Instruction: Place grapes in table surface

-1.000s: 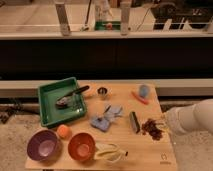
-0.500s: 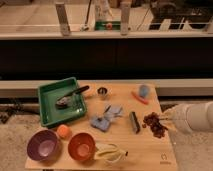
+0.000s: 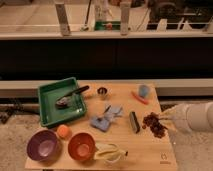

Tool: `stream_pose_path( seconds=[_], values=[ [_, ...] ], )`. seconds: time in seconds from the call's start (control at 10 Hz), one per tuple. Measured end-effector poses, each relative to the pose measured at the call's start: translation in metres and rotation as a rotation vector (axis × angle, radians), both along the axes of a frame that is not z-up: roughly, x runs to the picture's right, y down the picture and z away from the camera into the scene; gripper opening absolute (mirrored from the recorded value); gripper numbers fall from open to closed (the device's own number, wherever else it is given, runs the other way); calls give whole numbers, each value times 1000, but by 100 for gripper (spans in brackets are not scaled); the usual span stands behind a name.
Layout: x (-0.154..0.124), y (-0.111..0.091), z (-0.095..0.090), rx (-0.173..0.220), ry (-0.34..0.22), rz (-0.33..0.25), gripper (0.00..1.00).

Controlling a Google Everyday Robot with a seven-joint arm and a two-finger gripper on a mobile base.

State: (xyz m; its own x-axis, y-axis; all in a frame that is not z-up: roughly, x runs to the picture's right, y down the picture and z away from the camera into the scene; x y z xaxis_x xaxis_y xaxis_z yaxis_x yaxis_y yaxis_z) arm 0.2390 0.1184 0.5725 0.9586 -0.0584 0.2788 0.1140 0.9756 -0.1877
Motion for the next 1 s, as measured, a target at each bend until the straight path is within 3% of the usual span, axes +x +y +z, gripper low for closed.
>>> stream_pose_path(
  seconds=[0.4,0.8,0.9,1.0],
  values=[
    [-5,38,52,-120,24,-74,0],
    [-12,95,106,-266,66,-171,1],
    [-13,108,118,-300,81,-192,7],
    [-14,123,130,-346,98,-216,18]
  ],
)
